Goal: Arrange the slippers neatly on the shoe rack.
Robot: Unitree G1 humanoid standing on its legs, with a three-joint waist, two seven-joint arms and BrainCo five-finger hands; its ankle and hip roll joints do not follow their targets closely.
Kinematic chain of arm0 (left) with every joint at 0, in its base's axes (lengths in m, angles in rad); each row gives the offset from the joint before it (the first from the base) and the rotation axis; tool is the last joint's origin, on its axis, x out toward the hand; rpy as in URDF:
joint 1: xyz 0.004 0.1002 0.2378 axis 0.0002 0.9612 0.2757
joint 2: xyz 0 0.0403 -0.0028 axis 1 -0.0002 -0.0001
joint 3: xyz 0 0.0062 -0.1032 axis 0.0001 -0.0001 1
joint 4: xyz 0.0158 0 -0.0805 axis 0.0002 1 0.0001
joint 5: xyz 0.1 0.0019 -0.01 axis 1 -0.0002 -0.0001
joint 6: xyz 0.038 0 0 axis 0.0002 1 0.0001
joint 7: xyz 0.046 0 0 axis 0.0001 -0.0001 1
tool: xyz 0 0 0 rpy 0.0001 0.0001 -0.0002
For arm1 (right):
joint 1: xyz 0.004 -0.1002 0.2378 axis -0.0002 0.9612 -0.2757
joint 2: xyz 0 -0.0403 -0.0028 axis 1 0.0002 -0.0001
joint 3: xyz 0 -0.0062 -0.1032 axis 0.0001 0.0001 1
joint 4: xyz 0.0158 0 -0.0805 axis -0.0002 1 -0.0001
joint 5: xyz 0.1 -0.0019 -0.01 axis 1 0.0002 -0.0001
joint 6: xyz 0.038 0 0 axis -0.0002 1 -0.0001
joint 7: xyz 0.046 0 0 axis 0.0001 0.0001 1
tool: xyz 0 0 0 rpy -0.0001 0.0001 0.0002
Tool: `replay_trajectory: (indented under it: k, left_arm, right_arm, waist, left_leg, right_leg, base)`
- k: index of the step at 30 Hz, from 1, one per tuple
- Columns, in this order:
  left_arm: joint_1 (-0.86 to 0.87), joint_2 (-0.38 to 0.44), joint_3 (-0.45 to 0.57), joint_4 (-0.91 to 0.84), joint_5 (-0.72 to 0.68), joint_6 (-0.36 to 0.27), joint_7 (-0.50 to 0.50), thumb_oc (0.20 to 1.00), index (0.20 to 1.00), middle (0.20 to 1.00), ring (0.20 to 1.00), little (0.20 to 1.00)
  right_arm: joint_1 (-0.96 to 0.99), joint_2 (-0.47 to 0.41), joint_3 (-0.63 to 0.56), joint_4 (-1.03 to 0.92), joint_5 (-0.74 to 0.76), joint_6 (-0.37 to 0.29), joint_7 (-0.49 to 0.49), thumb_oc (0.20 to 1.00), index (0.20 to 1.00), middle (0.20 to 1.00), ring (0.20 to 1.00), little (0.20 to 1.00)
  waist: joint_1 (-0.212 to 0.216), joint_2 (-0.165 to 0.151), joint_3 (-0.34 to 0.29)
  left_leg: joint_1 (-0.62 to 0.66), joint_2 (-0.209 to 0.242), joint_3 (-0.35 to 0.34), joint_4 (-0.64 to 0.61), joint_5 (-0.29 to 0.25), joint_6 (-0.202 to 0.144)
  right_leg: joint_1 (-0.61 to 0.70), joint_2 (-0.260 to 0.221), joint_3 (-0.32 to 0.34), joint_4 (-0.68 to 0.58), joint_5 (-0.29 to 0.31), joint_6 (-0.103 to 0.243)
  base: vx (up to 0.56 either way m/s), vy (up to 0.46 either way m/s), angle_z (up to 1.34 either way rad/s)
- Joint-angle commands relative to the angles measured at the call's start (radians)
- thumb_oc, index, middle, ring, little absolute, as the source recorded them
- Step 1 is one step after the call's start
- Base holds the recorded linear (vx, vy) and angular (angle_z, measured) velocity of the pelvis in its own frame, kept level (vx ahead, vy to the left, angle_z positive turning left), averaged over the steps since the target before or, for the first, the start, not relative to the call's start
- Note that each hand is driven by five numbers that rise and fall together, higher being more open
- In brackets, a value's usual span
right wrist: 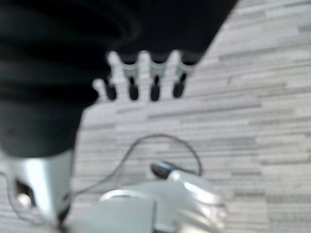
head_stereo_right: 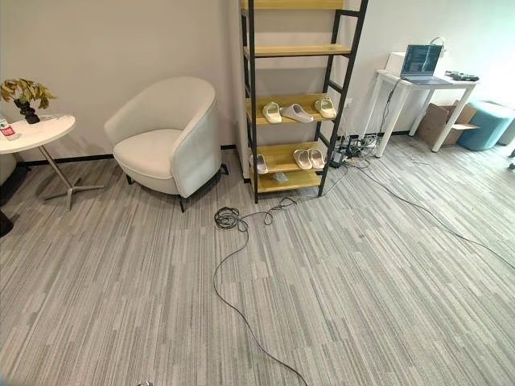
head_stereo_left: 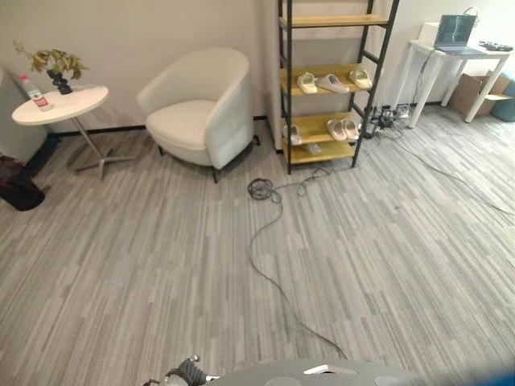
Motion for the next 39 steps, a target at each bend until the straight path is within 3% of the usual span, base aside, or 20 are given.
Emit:
replay_trajectory:
  k: [1, 25, 35, 39]
  left_arm:
    - [-0.069, -0.06, -0.025, 0.038, 0.025, -0.01, -0.021, 1.0, 1.0, 1.0, 1.0, 1.0]
    - [-0.082, -0.064, -0.04, 0.017, 0.028, -0.018, -0.015, 1.0, 1.0, 1.0, 1.0, 1.0]
    - [-0.087, -0.051, -0.073, -0.014, 0.069, -0.021, -0.017, 1.0, 1.0, 1.0, 1.0, 1.0]
    - [-0.099, -0.03, -0.118, 0.008, 0.143, -0.004, -0.034, 1.0, 1.0, 1.0, 1.0, 1.0]
  right_arm:
    - [-0.062, -0.003, 0.021, 0.018, -0.002, -0.005, 0.005, 1.0, 1.0, 1.0, 1.0, 1.0]
    - [-0.025, -0.008, 0.037, 0.002, -0.033, -0.004, 0.018, 1.0, 1.0, 1.0, 1.0, 1.0]
    - [-0.037, -0.018, 0.023, 0.004, 0.019, -0.017, 0.029, 1.0, 1.0, 1.0, 1.0, 1.0]
    - [-0.074, 0.002, 0.02, -0.003, 0.065, -0.011, 0.043, 1.0, 1.0, 1.0, 1.0, 1.0]
  waist:
    - [-0.009, 0.026, 0.056]
    - [-0.049, 0.049, 0.083]
    - [-0.045, 0.031, 0.074]
    - [-0.056, 0.01, 0.061]
  left_leg:
    - [0.015, 0.019, 0.033, 0.009, -0.061, -0.055]
    - [0.022, 0.034, 0.069, 0.009, -0.056, -0.062]
    - [0.031, 0.044, 0.066, 0.009, -0.061, -0.067]
    - [0.052, 0.071, 0.095, 0.009, -0.07, -0.071]
  right_leg:
    - [0.059, -0.048, -0.061, 0.041, -0.127, 0.079]
    - [0.04, -0.037, -0.027, 0.065, -0.136, 0.069]
    - [0.05, -0.024, -0.031, 0.074, -0.141, 0.062]
    - [0.035, 0.004, 0.007, 0.099, -0.146, 0.058]
  base:
    - [0.0, 0.0, 0.0]
    - [0.0, -0.014, -0.03]
    - [0.0, 0.003, -0.02]
    - [0.04, -0.012, -0.06]
